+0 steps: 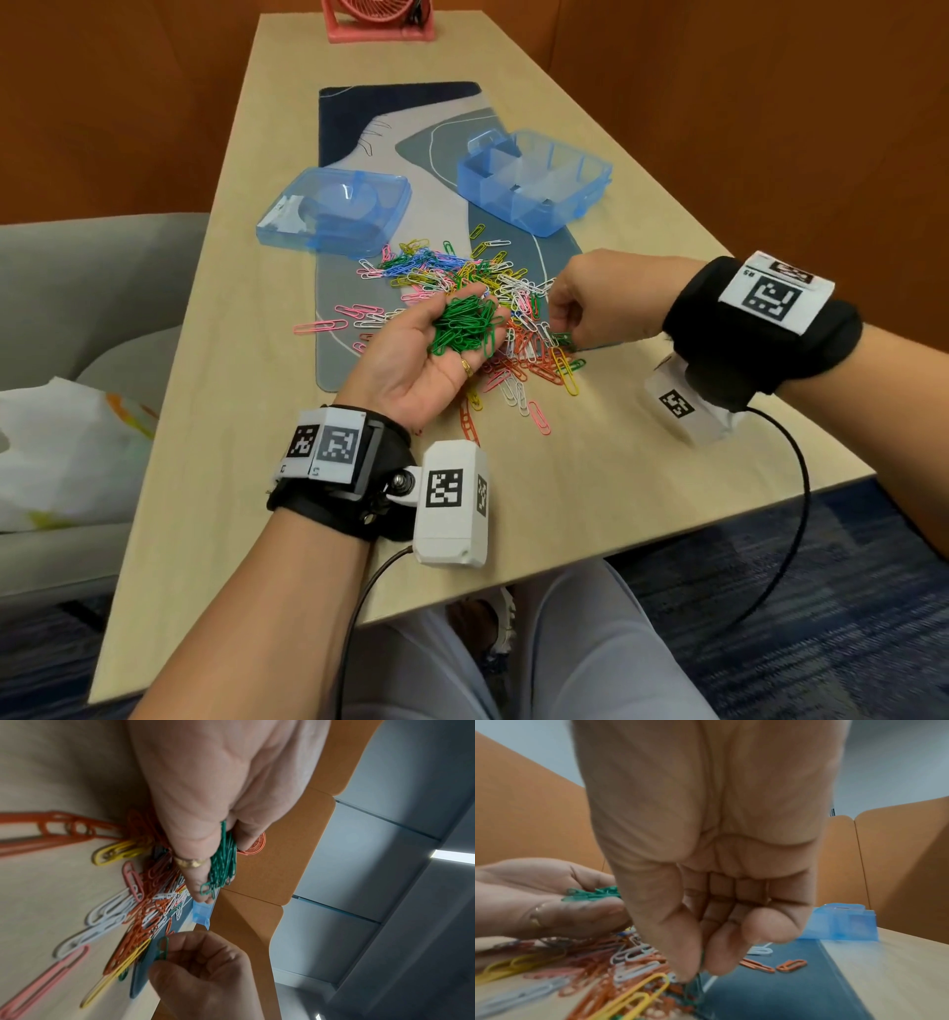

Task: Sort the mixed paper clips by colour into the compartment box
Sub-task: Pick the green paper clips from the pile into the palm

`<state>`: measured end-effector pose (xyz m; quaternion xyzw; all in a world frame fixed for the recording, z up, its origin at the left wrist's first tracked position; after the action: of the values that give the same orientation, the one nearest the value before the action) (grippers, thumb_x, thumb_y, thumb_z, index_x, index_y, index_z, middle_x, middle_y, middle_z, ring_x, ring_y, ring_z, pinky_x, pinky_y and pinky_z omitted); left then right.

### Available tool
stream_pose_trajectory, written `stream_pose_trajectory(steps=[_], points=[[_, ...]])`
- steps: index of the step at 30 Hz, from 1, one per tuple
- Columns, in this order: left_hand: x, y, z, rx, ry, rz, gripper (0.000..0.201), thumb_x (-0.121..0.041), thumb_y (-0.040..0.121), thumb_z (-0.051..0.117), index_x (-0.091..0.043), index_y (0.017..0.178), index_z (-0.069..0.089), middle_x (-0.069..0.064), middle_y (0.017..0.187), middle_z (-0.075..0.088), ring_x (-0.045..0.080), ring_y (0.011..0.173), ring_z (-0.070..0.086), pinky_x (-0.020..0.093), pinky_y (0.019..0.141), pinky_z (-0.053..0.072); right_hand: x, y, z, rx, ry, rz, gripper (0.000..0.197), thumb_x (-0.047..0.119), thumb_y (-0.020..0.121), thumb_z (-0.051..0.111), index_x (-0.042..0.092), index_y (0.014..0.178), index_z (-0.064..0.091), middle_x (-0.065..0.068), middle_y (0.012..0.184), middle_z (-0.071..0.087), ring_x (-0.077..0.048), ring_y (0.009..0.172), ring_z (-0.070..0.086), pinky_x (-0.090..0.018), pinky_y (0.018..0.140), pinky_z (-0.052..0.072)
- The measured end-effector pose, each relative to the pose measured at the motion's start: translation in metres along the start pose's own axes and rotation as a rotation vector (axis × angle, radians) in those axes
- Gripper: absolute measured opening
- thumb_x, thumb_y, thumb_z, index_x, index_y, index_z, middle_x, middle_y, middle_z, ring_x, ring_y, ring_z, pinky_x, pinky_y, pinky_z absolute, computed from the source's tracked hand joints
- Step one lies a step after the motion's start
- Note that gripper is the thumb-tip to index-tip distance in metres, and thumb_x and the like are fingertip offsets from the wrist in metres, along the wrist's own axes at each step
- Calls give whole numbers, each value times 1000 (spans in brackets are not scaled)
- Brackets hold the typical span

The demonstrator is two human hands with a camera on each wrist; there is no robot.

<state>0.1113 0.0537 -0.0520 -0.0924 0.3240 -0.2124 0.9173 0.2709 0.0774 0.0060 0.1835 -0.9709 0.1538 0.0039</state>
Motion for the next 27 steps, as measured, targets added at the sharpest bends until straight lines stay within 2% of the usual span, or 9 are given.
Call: stream_pose_trajectory(steps=[5, 10, 17, 22, 27], points=[[0, 0, -1, 1, 7, -3, 39, -20, 103, 25, 3, 103, 57, 21, 99, 60, 31, 93, 61, 36, 74, 56, 0, 0, 7, 89, -13, 9, 10, 11, 77, 72, 18, 83, 67, 11, 66, 54, -11, 65, 49, -18, 55, 38], [1, 1, -2, -4, 3, -5, 39, -20, 103, 26, 3, 105, 57, 20, 99, 60, 31, 92, 60, 35, 73, 56, 3, -5, 11, 144, -25, -14, 26, 16, 75, 76, 27, 64, 56, 12, 61, 52, -4, 55, 46, -17, 49, 35], [0, 1, -2, -3, 4, -1, 39, -21, 103, 25, 3, 104, 57, 21, 99, 60, 31, 92, 61, 35, 74, 56, 6, -8, 10, 151, -50, -24, 9, 15, 78, 69, 18, 72, 63, 6, 59, 51, -7, 52, 41, -18, 47, 34], [0, 1, -1, -3, 2, -5, 39, -20, 103, 25, 2, 103, 57, 20, 99, 59, 31, 92, 60, 35, 73, 56, 3, -9, 9, 103, -3, -30, 14, 12, 75, 73, 19, 69, 62, 9, 59, 53, -6, 54, 44, -18, 49, 35], [0, 0, -2, -5, 10, -4, 38, -20, 103, 26, 3, 106, 57, 21, 100, 60, 31, 94, 60, 36, 75, 56, 7, -12, 14, 134, 57, -37, 16, 9, 74, 67, 18, 65, 59, 5, 60, 52, -8, 53, 42, -19, 49, 35]])
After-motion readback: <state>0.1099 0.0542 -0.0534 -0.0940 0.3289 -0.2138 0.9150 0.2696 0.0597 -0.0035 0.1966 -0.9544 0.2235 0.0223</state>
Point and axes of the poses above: each hand's wrist, its own y-axis towards the middle knuckle, its own z-axis out of the palm, x = y × z, the point moved 3 cm from there along y, towards the middle knuckle
